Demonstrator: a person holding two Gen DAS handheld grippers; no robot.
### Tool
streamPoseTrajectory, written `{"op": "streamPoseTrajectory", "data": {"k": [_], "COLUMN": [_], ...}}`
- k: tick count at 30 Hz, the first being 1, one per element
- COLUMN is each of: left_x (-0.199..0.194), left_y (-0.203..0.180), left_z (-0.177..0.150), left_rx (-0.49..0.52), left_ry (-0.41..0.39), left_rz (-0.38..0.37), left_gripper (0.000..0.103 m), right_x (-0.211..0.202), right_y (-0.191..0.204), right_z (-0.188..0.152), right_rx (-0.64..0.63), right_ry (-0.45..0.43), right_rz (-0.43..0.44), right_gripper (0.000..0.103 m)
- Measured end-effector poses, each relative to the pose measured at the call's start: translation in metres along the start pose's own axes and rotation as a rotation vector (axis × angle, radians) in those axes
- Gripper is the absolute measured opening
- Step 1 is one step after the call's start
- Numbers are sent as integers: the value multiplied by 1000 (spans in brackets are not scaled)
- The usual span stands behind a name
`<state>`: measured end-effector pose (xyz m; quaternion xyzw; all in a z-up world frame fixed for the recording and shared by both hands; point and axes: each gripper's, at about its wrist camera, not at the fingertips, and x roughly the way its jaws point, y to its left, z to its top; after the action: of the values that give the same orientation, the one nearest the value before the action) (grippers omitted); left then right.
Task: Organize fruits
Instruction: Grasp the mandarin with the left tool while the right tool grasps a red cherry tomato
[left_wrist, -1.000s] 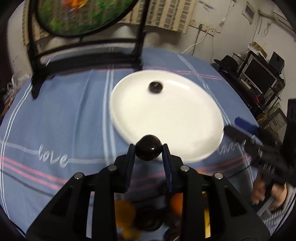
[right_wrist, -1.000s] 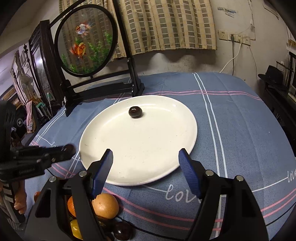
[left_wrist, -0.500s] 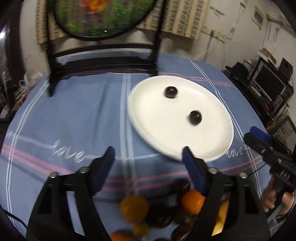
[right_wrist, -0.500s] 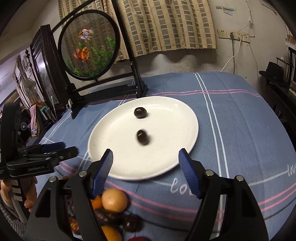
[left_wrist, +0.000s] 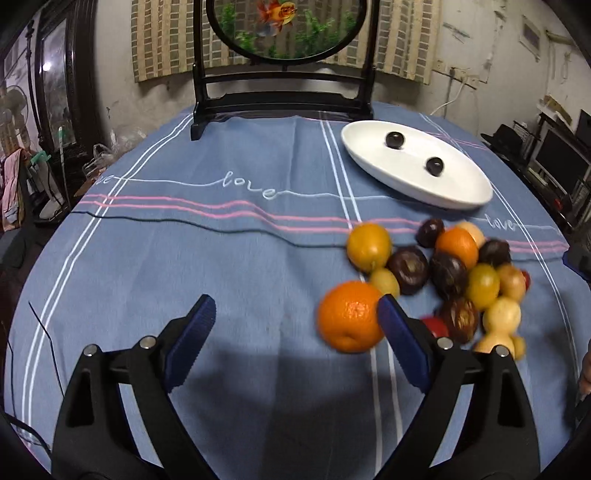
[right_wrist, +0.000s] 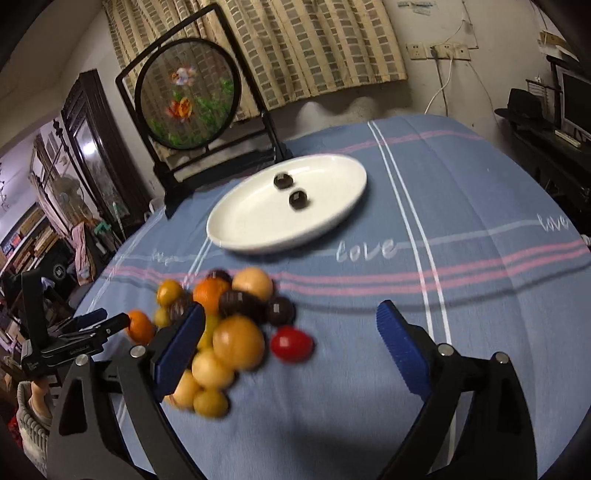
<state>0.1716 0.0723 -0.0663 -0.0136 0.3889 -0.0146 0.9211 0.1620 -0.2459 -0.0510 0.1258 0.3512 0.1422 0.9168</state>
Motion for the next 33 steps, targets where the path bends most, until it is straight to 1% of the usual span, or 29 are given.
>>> {"op": "streamPoseTrajectory", "data": {"k": [3,8,11,13,14,15,16,17,18,20,24,25,28,29,30,31,33], "left_x": [-2,8,8,9,11,12,13,15,16,19,18,18,18,18,18,18,18], "left_y": [-9,-29,-30,-26,-24,-23,-21,-20,-20,-23,-26,-26,-27,-27,-28,-28,-27], "left_z": [-5,-7,-6,-4,-4,-3,-3,-3,-4,-6,-7,-7,-8,-8,-8,-8,-8], "left_rx": [44,144,152,133,123,114,105,97,97,105,119,119,123,126,128,129,126], "left_ry": [-19,-15,-29,-25,-16,-7,0,11,19,38,35,36,35,34,34,34,35], "left_rz": [11,46,21,-2,-14,-27,-42,-63,-76,-94,-82,-82,-78,-75,-74,-73,-76], "left_gripper": [91,91,90,82,77,73,71,65,56,47,47,47,47,47,47,47,47], "right_x": [-3,4,8,10,10,10,11,12,13,18,22,22,25,28,30,34,38], "right_y": [4,16,18,18,18,18,17,16,16,14,15,16,20,20,20,20,18], "right_z": [-10,-16,-17,-17,-17,-18,-18,-17,-18,-20,-22,-23,-23,-24,-25,-25,-25], "right_rx": [-15,-79,-90,-95,-95,-95,-94,-94,-94,-98,-125,-136,-186,-197,-204,-210,-212], "right_ry": [16,47,63,68,70,72,75,78,82,98,106,100,89,95,106,123,138], "right_rz": [12,-19,-24,-34,-37,-38,-42,-48,-56,-77,-111,-117,-141,-146,-147,-145,-141], "right_gripper": [94,94,94,94,94,94,94,94,94,94,93,85,71,67,59,53,49]}}
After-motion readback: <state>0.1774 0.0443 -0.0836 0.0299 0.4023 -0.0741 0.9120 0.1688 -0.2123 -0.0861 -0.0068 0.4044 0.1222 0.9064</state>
